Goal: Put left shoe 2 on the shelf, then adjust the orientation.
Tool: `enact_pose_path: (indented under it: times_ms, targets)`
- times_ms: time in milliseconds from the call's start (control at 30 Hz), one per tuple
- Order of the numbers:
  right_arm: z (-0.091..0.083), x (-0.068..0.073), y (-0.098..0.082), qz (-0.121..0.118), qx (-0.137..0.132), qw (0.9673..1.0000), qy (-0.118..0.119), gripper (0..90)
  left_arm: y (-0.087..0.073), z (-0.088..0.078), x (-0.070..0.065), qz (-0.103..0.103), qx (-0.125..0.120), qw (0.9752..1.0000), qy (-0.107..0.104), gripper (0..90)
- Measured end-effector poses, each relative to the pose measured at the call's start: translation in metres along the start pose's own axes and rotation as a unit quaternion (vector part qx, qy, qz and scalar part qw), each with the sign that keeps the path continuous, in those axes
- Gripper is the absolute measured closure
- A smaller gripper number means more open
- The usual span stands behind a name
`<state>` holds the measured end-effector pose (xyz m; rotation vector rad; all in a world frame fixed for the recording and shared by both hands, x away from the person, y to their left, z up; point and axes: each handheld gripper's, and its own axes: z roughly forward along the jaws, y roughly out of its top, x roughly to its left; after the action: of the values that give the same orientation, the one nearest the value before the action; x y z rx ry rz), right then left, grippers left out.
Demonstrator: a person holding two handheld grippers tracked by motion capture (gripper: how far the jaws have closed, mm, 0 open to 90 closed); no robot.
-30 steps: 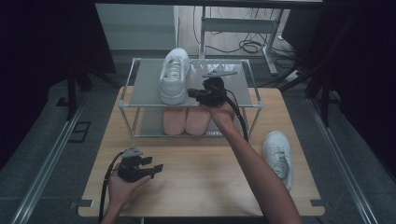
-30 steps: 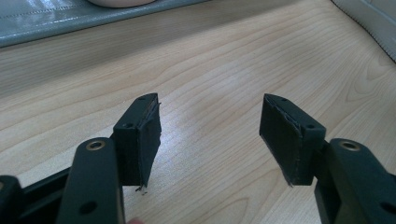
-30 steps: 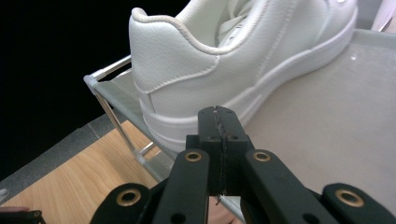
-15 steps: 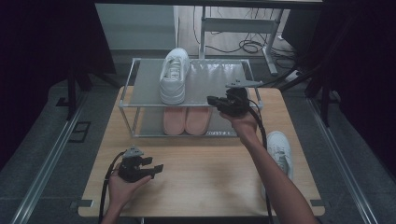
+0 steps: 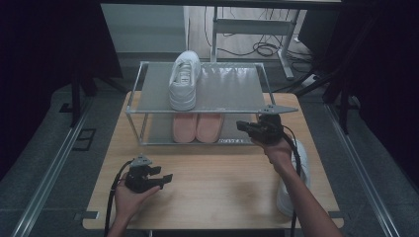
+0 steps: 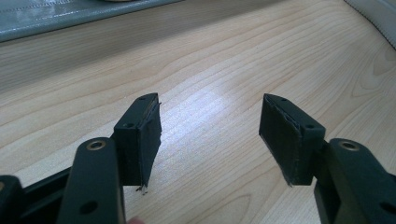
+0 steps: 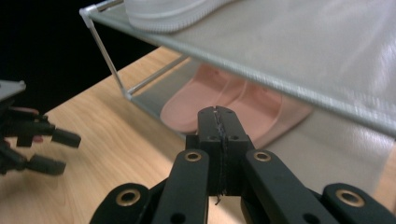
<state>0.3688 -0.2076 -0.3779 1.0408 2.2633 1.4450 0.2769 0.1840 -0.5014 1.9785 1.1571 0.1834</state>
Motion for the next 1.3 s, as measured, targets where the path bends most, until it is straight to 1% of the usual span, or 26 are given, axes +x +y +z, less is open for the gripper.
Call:
enact_pose_path:
  times_ms: [67, 233, 433, 500, 533, 667, 767, 967, 1100, 1167, 1200, 1300]
  targets:
    - [-0.005, -0.001, -0.008, 0.005, 0.003, 1.0000, 0.001, 90.0, 0.000, 0.000, 0.000, 0.000, 0.000, 1.0000, 0.000, 38.8]
    - [-0.014, -0.003, -0.021, 0.002, 0.011, 0.9999, -0.006, 90.0, 0.000, 0.001, 0.000, 0.000, 0.002, 1.0000, 0.000, 38.8]
    - [-0.023, -0.002, -0.042, -0.012, 0.033, 0.9992, -0.017, 90.0, 0.000, 0.000, 0.000, -0.002, 0.002, 1.0000, 0.001, 38.8]
    - [-0.025, -0.001, -0.049, -0.012, 0.043, 0.9989, -0.016, 90.0, 0.000, 0.001, 0.000, 0.000, 0.003, 1.0000, 0.001, 38.8]
    - [-0.026, -0.001, -0.054, -0.008, 0.048, 0.9987, -0.013, 90.0, 0.000, 0.001, 0.000, 0.000, 0.004, 1.0000, 0.001, 38.8]
    - [-0.031, 0.000, -0.067, -0.010, 0.064, 0.9978, -0.013, 90.0, 0.000, 0.000, -0.001, -0.001, 0.003, 1.0000, 0.001, 38.9]
    - [-0.036, 0.001, -0.074, -0.012, 0.070, 0.9974, -0.014, 90.0, 0.000, -0.001, -0.001, -0.001, 0.001, 1.0000, 0.001, 38.9]
    - [-0.048, 0.004, -0.085, -0.005, 0.064, 0.9978, -0.014, 90.0, 0.000, -0.001, 0.000, -0.003, -0.002, 1.0000, 0.001, 38.7]
    - [-0.054, 0.006, -0.093, -0.003, 0.070, 0.9974, -0.013, 90.0, 0.000, -0.001, 0.000, -0.003, -0.001, 1.0000, -0.001, 38.6]
    - [-0.058, 0.008, -0.098, -0.004, 0.075, 0.9971, -0.016, 89.9, 0.000, 0.000, 0.000, -0.003, -0.001, 1.0000, -0.001, 38.6]
    - [-0.061, 0.009, -0.100, -0.007, 0.074, 0.9971, -0.018, 89.9, 0.000, 0.000, -0.001, -0.002, -0.001, 1.0000, -0.002, 38.6]
    - [-0.069, 0.014, -0.108, -0.002, 0.073, 0.9972, -0.016, 89.8, 0.001, -0.001, -0.001, -0.001, -0.002, 1.0000, -0.004, 38.6]
